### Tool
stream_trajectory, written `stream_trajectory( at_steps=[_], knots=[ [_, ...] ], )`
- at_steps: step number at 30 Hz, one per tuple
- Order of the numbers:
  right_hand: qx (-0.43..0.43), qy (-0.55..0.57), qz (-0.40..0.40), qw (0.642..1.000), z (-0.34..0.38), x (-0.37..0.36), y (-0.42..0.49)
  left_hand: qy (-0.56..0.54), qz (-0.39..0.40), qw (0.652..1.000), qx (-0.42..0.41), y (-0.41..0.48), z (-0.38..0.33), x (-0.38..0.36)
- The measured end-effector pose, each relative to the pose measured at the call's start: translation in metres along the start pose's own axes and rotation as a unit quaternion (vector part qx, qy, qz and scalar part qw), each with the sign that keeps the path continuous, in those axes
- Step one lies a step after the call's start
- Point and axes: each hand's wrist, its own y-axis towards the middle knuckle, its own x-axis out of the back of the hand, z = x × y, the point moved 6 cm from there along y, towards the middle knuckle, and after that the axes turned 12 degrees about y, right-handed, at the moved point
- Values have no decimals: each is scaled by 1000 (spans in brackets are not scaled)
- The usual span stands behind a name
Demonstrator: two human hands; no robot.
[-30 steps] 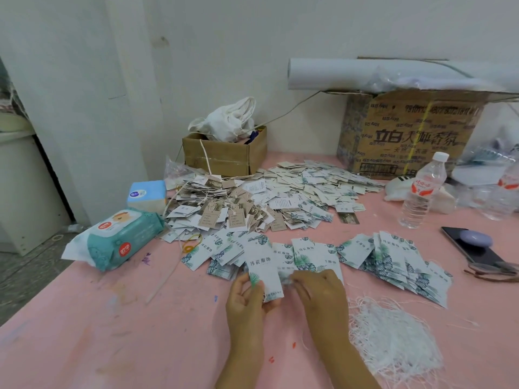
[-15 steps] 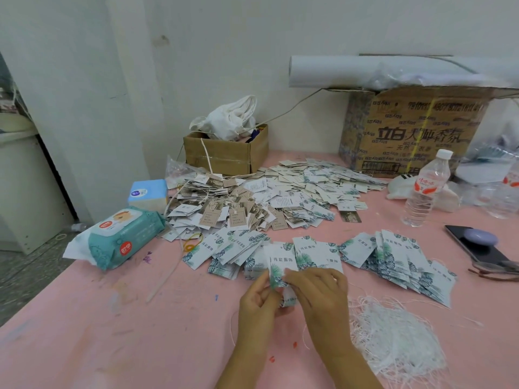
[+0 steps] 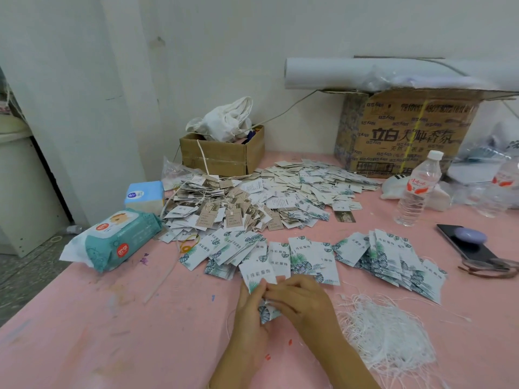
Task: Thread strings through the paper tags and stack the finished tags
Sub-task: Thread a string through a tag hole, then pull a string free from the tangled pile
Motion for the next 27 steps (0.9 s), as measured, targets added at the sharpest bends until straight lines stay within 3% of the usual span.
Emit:
stream_trajectory(
  at_steps=[4,9,14,19,27],
  knots=[
    [-37,12,66,997,0,-4,-2,-7,-21,1000,9,2,5,7],
    [-128,-59,44,989,-9,27,-23,42,1,998,-38,3,3,2],
    [-312,-176,106,928,-29,37,-59,103,8,993,-55,-1,1,-1],
    [-334,-115,32,935,-28,39,-62,154,-38,985,-68,0,2,3],
    [-359,-166,65,916,-39,37,-64,344,31,928,-140,-14,-3,-17]
  ],
)
